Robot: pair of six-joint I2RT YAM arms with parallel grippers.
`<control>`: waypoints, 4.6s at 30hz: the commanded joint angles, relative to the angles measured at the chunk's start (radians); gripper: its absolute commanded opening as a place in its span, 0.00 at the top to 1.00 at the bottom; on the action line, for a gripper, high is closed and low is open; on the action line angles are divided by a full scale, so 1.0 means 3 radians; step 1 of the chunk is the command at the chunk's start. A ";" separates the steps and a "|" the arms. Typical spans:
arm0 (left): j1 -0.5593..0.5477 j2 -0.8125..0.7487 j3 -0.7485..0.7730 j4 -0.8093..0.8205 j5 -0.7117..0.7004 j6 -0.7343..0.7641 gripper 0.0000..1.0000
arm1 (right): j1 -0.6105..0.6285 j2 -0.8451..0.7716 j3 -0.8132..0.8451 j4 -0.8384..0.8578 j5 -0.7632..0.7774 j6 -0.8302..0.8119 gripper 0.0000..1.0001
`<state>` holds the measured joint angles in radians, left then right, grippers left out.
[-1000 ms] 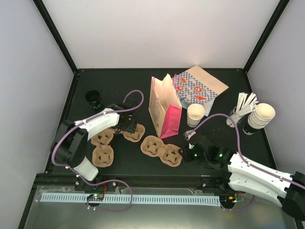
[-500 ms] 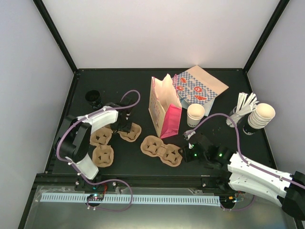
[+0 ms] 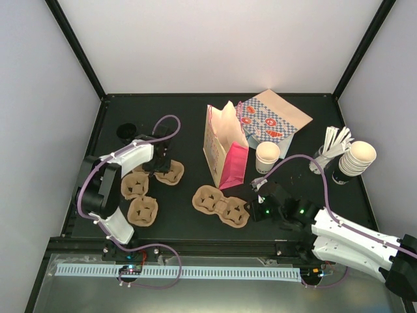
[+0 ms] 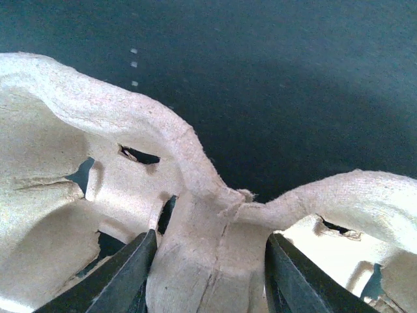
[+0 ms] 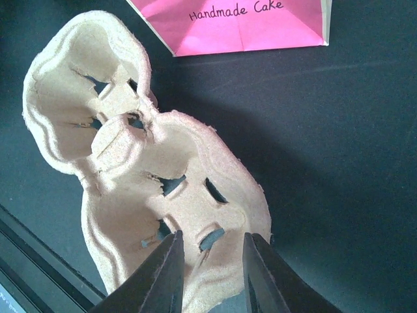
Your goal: Pack the takeout coffee
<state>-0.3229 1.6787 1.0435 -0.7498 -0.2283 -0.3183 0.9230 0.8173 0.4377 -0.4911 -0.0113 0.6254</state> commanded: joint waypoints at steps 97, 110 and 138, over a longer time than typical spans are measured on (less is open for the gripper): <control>-0.0555 -0.2968 -0.1246 0.0845 0.1021 -0.0324 0.01 | 0.0757 0.2178 0.1854 -0.0857 0.0770 0.2099 0.06; -0.0550 -0.3004 -0.1261 0.0844 0.0964 -0.0274 0.01 | 0.0772 0.2489 0.1949 -0.0801 0.0707 0.2232 0.14; -0.0549 -0.3039 -0.1275 0.0825 0.0923 -0.0277 0.01 | 0.0805 0.2485 0.1668 -0.0737 0.0626 0.1798 0.39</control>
<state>-0.4923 0.7830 0.6628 -0.5217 0.0696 -0.4183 1.1610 1.6283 0.9916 -0.7242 0.1703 1.2274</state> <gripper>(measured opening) 0.988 0.618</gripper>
